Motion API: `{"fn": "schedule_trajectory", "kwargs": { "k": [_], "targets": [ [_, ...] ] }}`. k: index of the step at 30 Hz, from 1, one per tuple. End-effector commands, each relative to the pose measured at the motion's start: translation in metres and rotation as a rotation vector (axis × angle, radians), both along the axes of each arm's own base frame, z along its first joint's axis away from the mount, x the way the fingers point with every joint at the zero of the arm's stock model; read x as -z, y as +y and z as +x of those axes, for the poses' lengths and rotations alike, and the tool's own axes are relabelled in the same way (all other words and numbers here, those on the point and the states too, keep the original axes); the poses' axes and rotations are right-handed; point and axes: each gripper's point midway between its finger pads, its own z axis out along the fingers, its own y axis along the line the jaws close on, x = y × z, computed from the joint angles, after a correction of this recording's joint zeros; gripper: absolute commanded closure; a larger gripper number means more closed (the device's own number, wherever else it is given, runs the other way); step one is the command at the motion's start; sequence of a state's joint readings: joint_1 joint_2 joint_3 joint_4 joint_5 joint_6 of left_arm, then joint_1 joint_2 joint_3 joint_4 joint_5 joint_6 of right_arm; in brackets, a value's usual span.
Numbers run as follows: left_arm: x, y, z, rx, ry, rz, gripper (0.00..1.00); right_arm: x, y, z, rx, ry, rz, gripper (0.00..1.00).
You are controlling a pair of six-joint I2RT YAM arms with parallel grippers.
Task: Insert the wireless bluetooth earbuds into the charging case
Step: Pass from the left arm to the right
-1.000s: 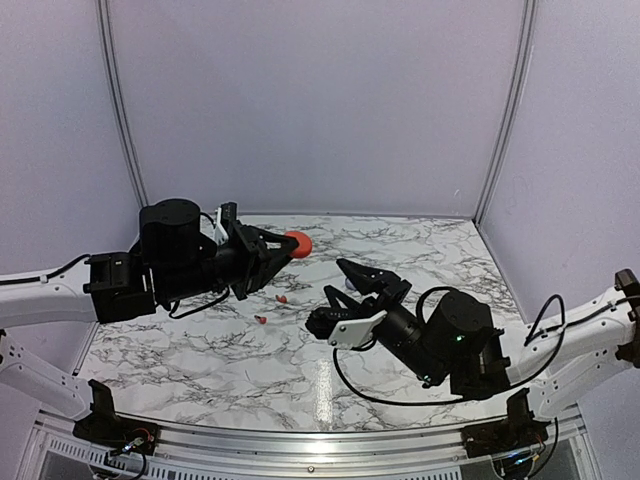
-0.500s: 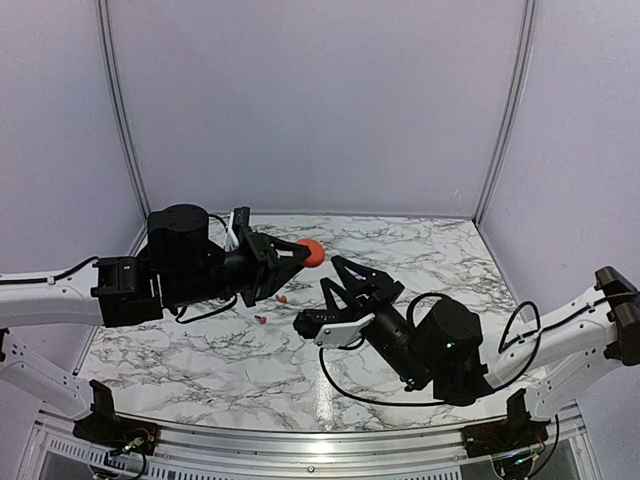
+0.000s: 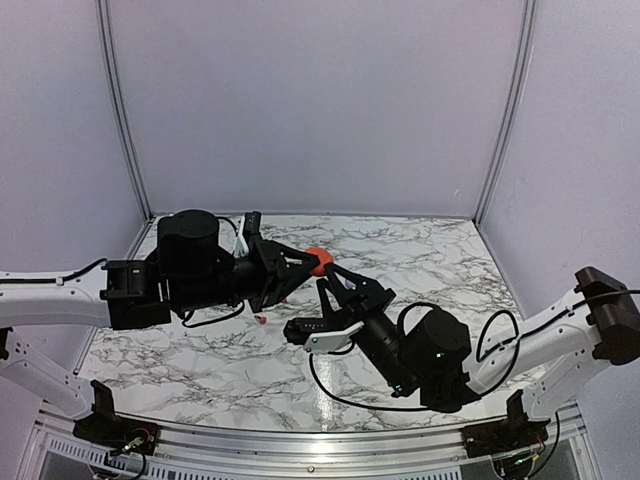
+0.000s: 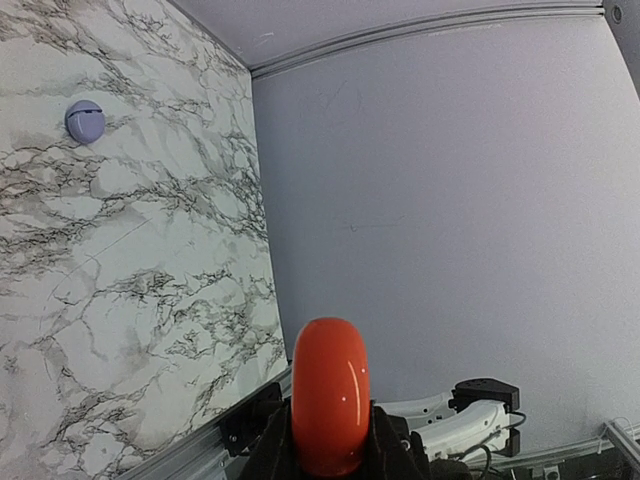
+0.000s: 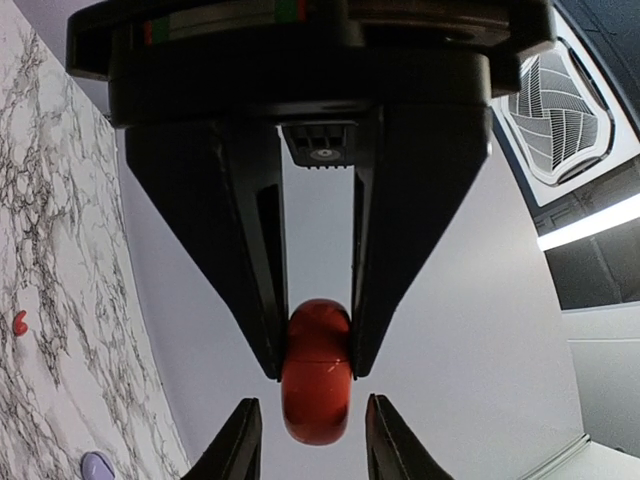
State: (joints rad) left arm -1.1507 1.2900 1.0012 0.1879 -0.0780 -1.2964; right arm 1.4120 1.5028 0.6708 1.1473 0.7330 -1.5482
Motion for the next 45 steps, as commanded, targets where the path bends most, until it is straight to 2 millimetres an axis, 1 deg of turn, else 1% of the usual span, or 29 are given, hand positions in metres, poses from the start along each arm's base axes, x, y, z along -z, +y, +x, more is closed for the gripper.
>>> {"fn": "schedule_trajectory", "kwargs": {
  "k": [1,6,9,13,19,22,25,33,36,38,41,42,43,45],
  "targets": [
    [-0.016,-0.005,-0.007,0.028,-0.043,-0.043,1.0,-0.029,-0.004,0.0,0.034,-0.033,0.095,0.64],
    [-0.016,-0.005,-0.01,0.035,-0.045,-0.044,1.0,-0.032,-0.004,0.001,0.052,-0.051,0.104,0.65],
    [-0.015,-0.005,-0.009,0.034,-0.043,-0.043,1.0,-0.032,-0.002,0.002,0.057,-0.056,0.105,0.67],
    [-0.015,-0.005,-0.01,0.031,-0.044,-0.043,1.0,-0.034,-0.003,0.004,0.08,-0.068,0.114,0.73],
    [-0.014,-0.005,-0.01,0.023,-0.041,-0.043,1.0,-0.034,-0.005,0.01,0.115,-0.066,0.12,0.76],
    [-0.015,-0.004,-0.01,0.019,-0.046,-0.044,1.0,-0.035,-0.008,0.016,0.141,-0.059,0.132,0.76],
    [-0.015,-0.004,-0.01,0.017,-0.048,-0.044,1.0,-0.036,-0.008,0.016,0.138,-0.065,0.13,0.73],
    [-0.017,-0.003,-0.011,0.016,-0.056,-0.047,1.0,-0.034,-0.008,0.018,0.148,-0.071,0.124,0.71],
    [-0.017,-0.005,-0.011,0.022,-0.056,-0.046,1.0,-0.033,-0.007,0.018,0.143,-0.07,0.12,0.73],
    [-0.016,-0.006,-0.011,0.024,-0.054,-0.045,1.0,-0.032,-0.007,0.018,0.141,-0.07,0.119,0.78],
    [-0.017,-0.004,-0.01,0.017,-0.062,-0.044,0.84,-0.034,-0.008,0.017,0.14,-0.068,0.127,0.83],
    [-0.018,-0.003,-0.009,0.009,-0.062,-0.045,0.75,-0.035,-0.009,0.017,0.138,-0.068,0.132,0.83],
    [-0.018,-0.002,-0.009,0.005,-0.066,-0.044,0.68,-0.036,-0.01,0.016,0.136,-0.065,0.14,0.83],
    [-0.017,0.001,-0.007,-0.009,-0.073,-0.04,0.61,-0.037,-0.012,0.015,0.123,-0.054,0.151,0.83]
  ]
}}
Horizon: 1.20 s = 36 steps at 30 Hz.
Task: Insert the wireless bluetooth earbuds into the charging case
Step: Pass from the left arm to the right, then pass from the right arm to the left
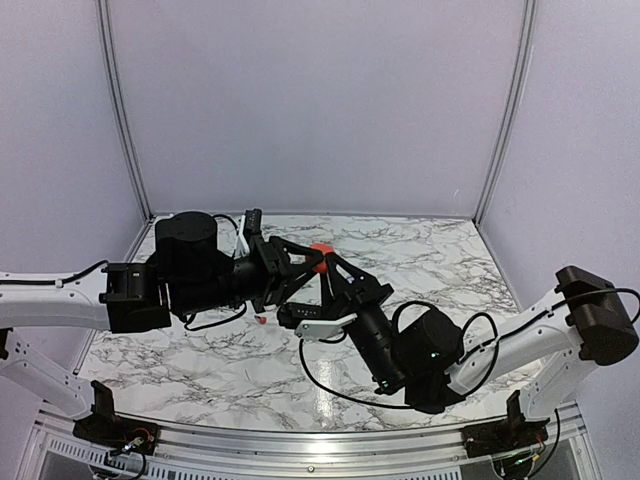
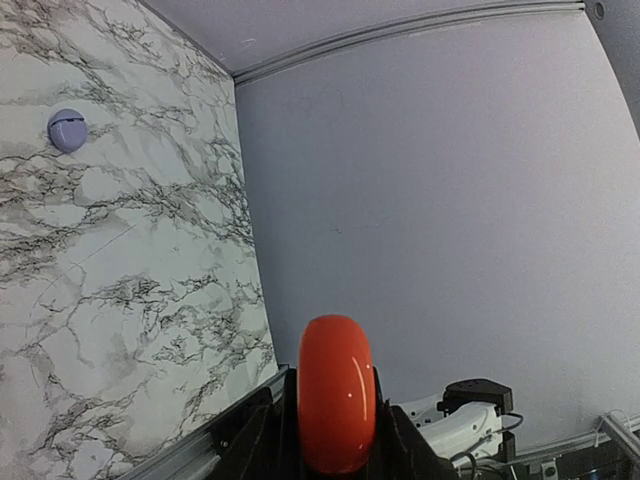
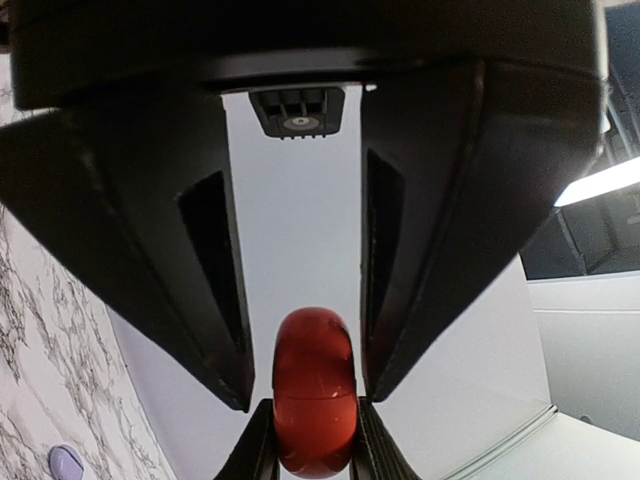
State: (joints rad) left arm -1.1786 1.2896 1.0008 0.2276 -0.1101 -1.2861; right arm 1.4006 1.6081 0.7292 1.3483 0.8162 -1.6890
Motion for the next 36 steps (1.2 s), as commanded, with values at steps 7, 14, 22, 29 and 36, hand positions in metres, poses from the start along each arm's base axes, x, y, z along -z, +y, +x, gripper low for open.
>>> {"fn": "schedule_trajectory", "kwargs": {
  "k": [7,14,22,29,36],
  "targets": [
    [-0.027,0.032,0.008,-0.107,-0.157,0.0,0.23,-0.024,-0.018,-0.005,-0.074,0.078,0.149,0.85],
    [-0.072,0.075,0.013,-0.194,-0.564,0.162,0.01,-0.035,-0.021,-0.025,-0.33,0.327,0.312,0.85],
    [-0.069,0.069,-0.028,0.078,-1.071,0.393,0.01,-0.065,-0.025,-0.068,-0.827,0.756,0.44,0.87],
    [-0.042,0.036,-0.072,0.405,-1.302,0.443,0.08,-0.057,-0.016,-0.08,-0.935,0.975,0.414,0.9],
    [-0.037,0.03,-0.088,0.461,-1.42,0.436,0.24,-0.045,-0.012,-0.075,-1.021,1.143,0.417,0.92]
  ]
}}
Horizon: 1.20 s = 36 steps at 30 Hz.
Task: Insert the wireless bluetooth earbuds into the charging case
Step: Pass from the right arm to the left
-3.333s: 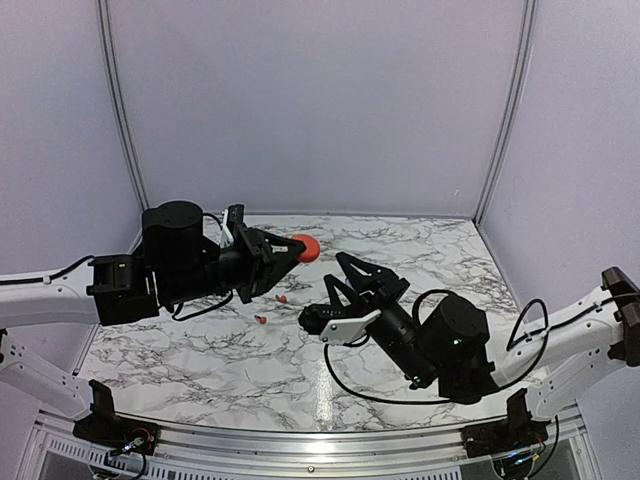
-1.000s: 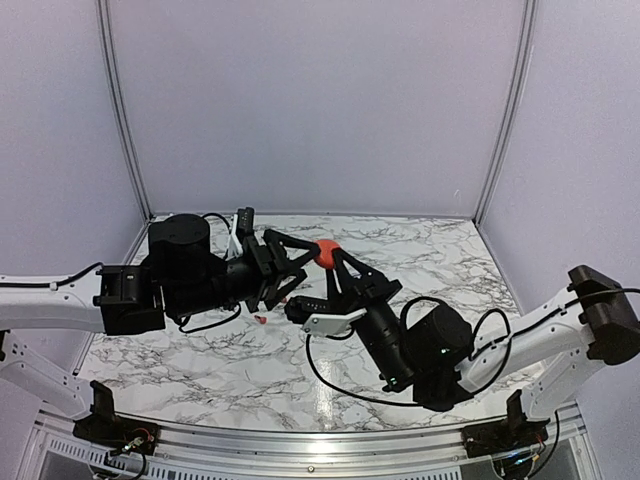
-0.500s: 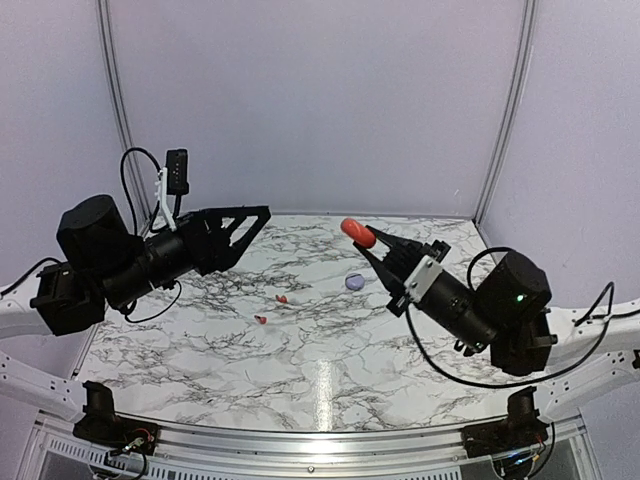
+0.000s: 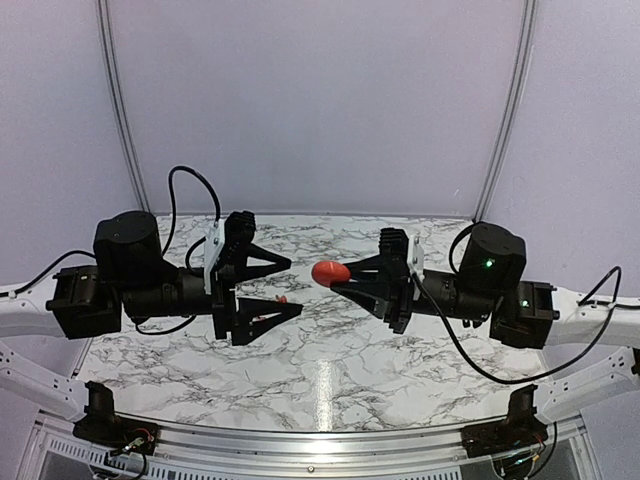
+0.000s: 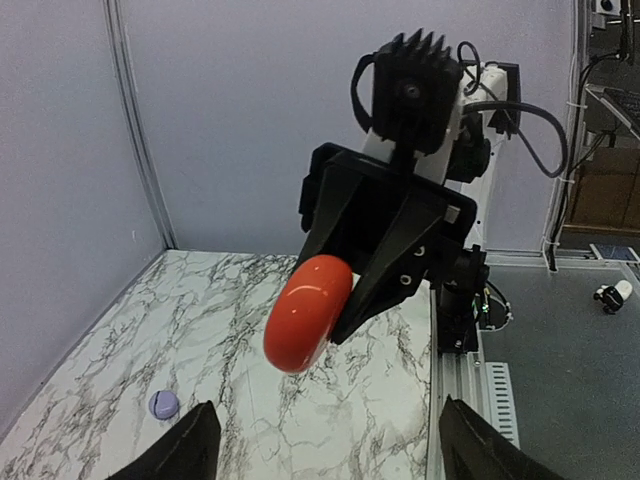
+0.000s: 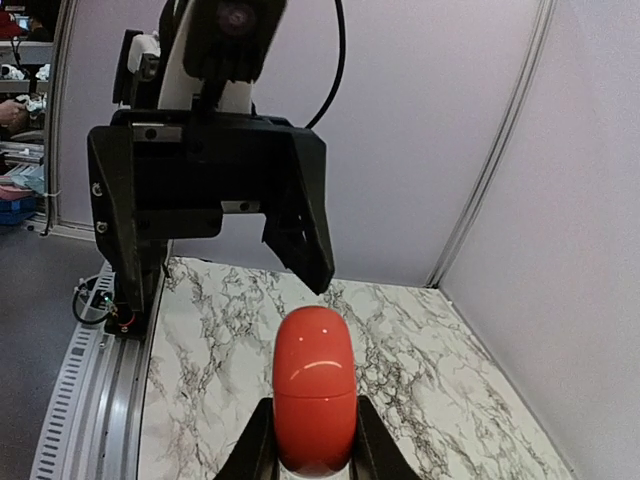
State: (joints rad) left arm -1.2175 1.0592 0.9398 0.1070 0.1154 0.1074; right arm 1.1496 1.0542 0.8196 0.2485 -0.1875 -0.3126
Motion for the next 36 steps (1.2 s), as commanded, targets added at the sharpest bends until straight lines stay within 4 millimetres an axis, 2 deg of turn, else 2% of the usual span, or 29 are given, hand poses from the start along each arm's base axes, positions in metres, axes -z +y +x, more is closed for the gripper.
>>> {"fn": "schedule_trajectory", "kwargs": {
  "k": [1,4,10,24,36],
  "targets": [
    [-0.006,-0.003,-0.017,0.089,-0.131,0.009,0.27,-0.011,0.0,-0.011,-0.15,0.127,0.035,0.92],
    [-0.003,-0.006,-0.02,0.107,-0.151,0.021,0.36,-0.008,0.0,-0.013,-0.176,0.131,0.036,0.92],
    [-0.001,-0.018,-0.012,0.089,-0.165,0.049,0.44,-0.008,0.009,-0.02,-0.249,0.136,0.022,0.92],
    [-0.008,-0.027,-0.01,0.086,-0.102,0.019,0.67,-0.011,0.003,-0.021,-0.238,0.122,0.037,0.91],
    [-0.009,-0.036,-0.013,0.12,-0.095,0.035,0.69,-0.01,0.005,-0.017,-0.218,0.129,0.035,0.9]
  ]
}}
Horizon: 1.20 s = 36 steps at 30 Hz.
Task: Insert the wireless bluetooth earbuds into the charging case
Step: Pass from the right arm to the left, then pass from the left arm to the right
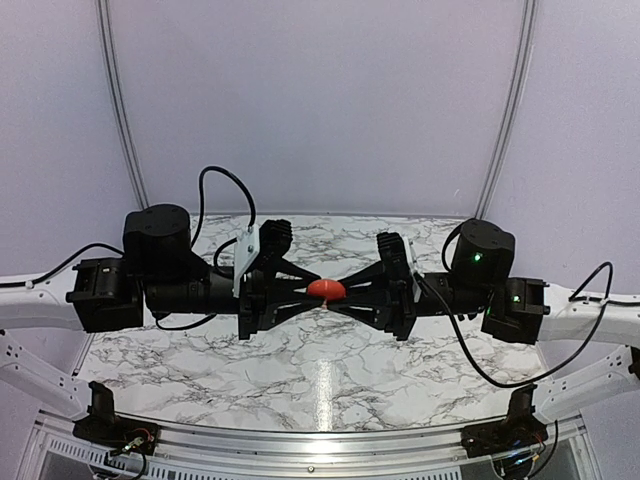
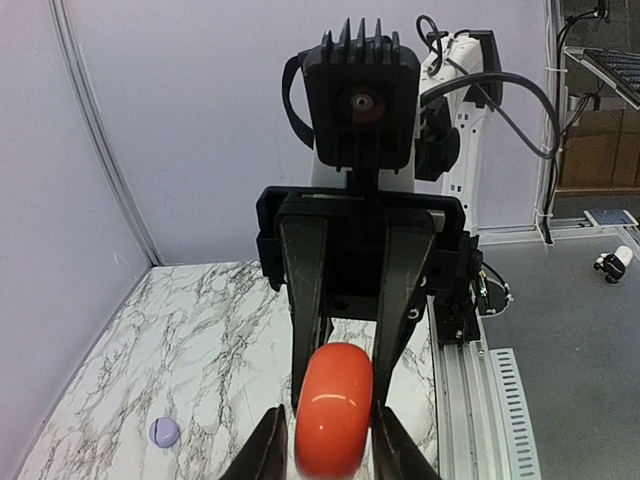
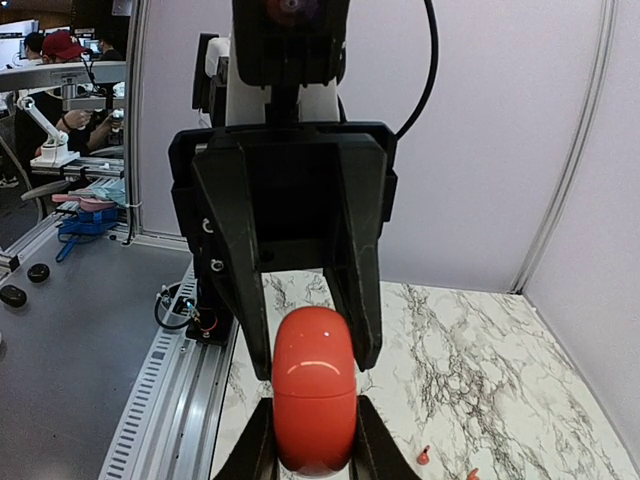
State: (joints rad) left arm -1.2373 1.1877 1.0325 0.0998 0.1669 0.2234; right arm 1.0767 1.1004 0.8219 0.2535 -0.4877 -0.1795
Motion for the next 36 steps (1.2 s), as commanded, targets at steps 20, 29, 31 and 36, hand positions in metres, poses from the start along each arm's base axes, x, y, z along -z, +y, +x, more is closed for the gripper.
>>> {"fn": "schedule_trajectory", "kwargs": {
  "k": [20,29,31,36],
  "targets": [
    [0.005,0.002,-0.01,0.054,-0.016,0.087,0.89,-0.012,-0.002,0.01,0.052,0.018,-0.054,0.49],
    [-0.002,0.003,-0.007,0.033,-0.028,0.075,0.9,0.004,0.008,0.011,0.027,0.056,-0.12,0.53],
    [-0.004,0.004,-0.006,0.027,-0.031,0.072,0.9,0.007,0.008,0.011,0.028,0.063,-0.124,0.54],
    [-0.008,0.005,-0.005,0.019,-0.031,0.062,0.9,0.013,0.007,0.01,0.025,0.07,-0.135,0.57]
  ]
}}
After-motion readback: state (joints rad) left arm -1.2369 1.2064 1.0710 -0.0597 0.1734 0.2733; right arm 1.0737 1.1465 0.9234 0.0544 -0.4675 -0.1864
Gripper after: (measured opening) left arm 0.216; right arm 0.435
